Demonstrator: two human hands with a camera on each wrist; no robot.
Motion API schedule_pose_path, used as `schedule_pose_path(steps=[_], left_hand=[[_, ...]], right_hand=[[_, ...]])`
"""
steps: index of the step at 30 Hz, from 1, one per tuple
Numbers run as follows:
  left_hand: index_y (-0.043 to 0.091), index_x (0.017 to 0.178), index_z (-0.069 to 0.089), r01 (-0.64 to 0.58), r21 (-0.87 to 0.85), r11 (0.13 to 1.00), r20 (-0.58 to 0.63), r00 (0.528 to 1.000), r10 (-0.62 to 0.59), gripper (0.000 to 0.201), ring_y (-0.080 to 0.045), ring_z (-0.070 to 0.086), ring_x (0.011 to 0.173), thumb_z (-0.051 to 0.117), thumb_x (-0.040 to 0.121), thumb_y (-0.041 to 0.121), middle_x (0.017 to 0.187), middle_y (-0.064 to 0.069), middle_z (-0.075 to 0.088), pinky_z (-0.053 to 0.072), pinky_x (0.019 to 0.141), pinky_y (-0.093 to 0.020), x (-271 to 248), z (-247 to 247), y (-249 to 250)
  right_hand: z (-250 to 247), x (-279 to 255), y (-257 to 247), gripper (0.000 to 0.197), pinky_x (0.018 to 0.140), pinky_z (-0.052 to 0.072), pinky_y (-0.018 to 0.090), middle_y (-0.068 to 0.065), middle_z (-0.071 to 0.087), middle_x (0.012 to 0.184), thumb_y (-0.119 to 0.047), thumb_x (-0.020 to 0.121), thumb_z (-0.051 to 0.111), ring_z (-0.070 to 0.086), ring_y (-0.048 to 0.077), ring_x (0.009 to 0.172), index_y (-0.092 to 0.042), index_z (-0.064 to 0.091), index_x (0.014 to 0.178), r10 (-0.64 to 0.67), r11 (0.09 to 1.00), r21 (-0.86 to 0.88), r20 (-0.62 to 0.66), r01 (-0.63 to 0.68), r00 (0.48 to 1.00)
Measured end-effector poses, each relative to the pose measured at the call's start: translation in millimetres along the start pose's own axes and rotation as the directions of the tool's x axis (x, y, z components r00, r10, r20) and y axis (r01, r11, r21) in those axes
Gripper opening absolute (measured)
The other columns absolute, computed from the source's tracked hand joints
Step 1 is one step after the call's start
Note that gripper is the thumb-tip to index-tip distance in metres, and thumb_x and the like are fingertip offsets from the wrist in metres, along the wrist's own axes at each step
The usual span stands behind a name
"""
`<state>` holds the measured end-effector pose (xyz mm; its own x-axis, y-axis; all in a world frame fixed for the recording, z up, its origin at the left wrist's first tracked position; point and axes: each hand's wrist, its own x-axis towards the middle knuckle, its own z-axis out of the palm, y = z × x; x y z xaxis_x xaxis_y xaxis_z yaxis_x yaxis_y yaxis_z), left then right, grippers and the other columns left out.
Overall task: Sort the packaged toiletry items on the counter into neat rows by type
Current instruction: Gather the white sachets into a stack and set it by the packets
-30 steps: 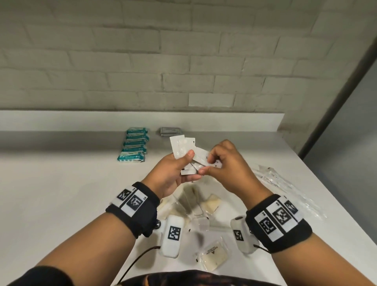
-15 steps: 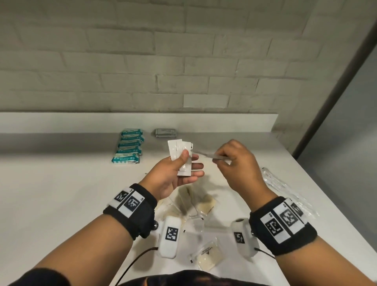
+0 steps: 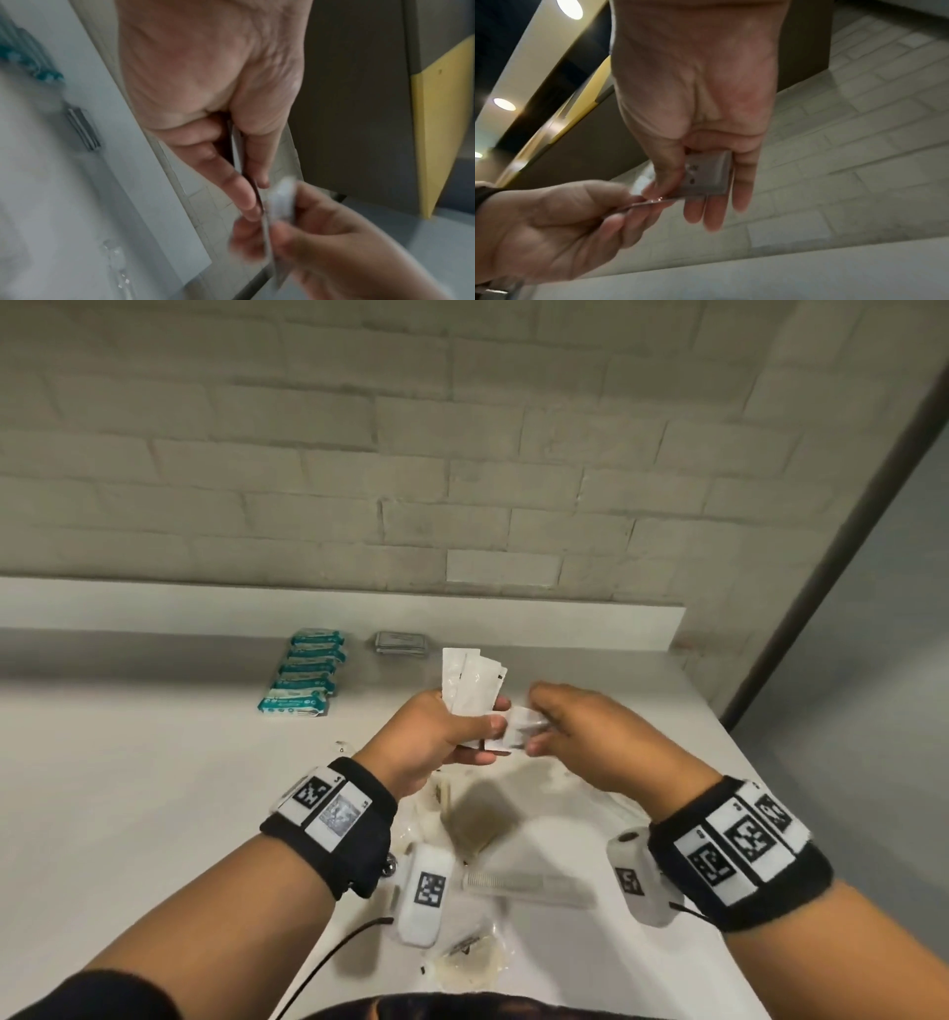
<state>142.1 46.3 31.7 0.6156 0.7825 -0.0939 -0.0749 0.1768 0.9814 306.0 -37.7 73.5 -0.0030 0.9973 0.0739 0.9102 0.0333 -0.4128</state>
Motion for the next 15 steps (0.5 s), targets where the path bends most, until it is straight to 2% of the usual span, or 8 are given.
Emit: schedule_pose_path(steps=[2, 4, 6, 9, 12, 15], left_hand=[[0.006, 0.110, 0.066, 0.002, -0.036, 0.999, 0.020, 1.000, -0.002, 0.020, -0.020, 0.071, 0.080, 0.062, 0.091, 0.011, 0.099, -0.010, 0.071, 0.057, 0.063, -0.025, 0, 8, 3], [0.002, 0.116, 0.062, 0.045, -0.117, 0.992, 0.012, 0.999, -0.044, 0.025, -0.025, 0.072, 0.084, 0.049, 0.098, 0.016, 0.103, -0.015, 0.070, 0.059, 0.065, -0.028, 0, 7, 6], [0.002, 0.118, 0.059, 0.075, -0.173, 0.982, 0.028, 0.997, -0.071, 0.027, -0.028, 0.072, 0.088, 0.042, 0.100, 0.013, 0.104, -0.017, 0.071, 0.059, 0.066, -0.029, -1, 3, 7], [0.003, 0.121, 0.056, 0.042, -0.130, 0.991, 0.000, 0.999, -0.043, 0.026, -0.026, 0.072, 0.092, 0.051, 0.096, 0.009, 0.104, -0.014, 0.073, 0.058, 0.066, -0.026, -3, 0, 4], [0.004, 0.117, 0.061, 0.006, -0.085, 0.996, -0.044, 0.999, -0.010, 0.029, -0.023, 0.072, 0.089, 0.062, 0.089, 0.010, 0.100, -0.012, 0.074, 0.058, 0.063, -0.024, -1, 5, 2], [0.011, 0.111, 0.065, -0.027, -0.045, 0.999, -0.078, 0.997, 0.023, 0.025, -0.017, 0.071, 0.081, 0.067, 0.086, 0.012, 0.094, -0.005, 0.074, 0.056, 0.058, -0.022, 0, 11, 3]], right_hand=[[7, 3, 4, 0.027, 0.061, 0.044, 0.029, -0.004, 0.060, 0.092, -0.017, 0.085, 0.068, 0.056, 0.015, 0.075, -0.023, 0.048, 0.103, 0.120, 0.982, 0.147, 0.015, -0.121, 0.993], [13, 7, 16, 0.035, 0.060, 0.043, 0.026, -0.004, 0.061, 0.095, -0.017, 0.084, 0.069, 0.057, 0.013, 0.074, -0.025, 0.049, 0.112, 0.210, 0.940, 0.284, -0.040, -0.190, 0.977], [11, 7, 26, 0.025, 0.059, 0.044, 0.024, -0.004, 0.062, 0.086, -0.014, 0.084, 0.069, 0.058, 0.013, 0.072, -0.019, 0.056, 0.105, 0.278, 0.887, 0.408, -0.098, -0.216, 0.956], [6, 7, 30, 0.011, 0.051, 0.045, 0.017, -0.004, 0.064, 0.072, -0.010, 0.086, 0.068, 0.058, 0.008, 0.061, -0.012, 0.063, 0.095, 0.296, 0.724, 0.677, -0.128, -0.135, 0.947], [4, 12, 21, 0.008, 0.047, 0.044, 0.015, -0.002, 0.065, 0.068, -0.006, 0.086, 0.068, 0.057, 0.002, 0.051, -0.008, 0.066, 0.093, 0.257, 0.607, 0.792, -0.111, -0.071, 0.960], [13, 18, 9, 0.008, 0.057, 0.049, 0.024, 0.009, 0.069, 0.077, -0.003, 0.085, 0.067, 0.063, 0.016, 0.063, -0.007, 0.067, 0.092, 0.214, 0.504, 0.860, -0.037, -0.078, 0.976]])
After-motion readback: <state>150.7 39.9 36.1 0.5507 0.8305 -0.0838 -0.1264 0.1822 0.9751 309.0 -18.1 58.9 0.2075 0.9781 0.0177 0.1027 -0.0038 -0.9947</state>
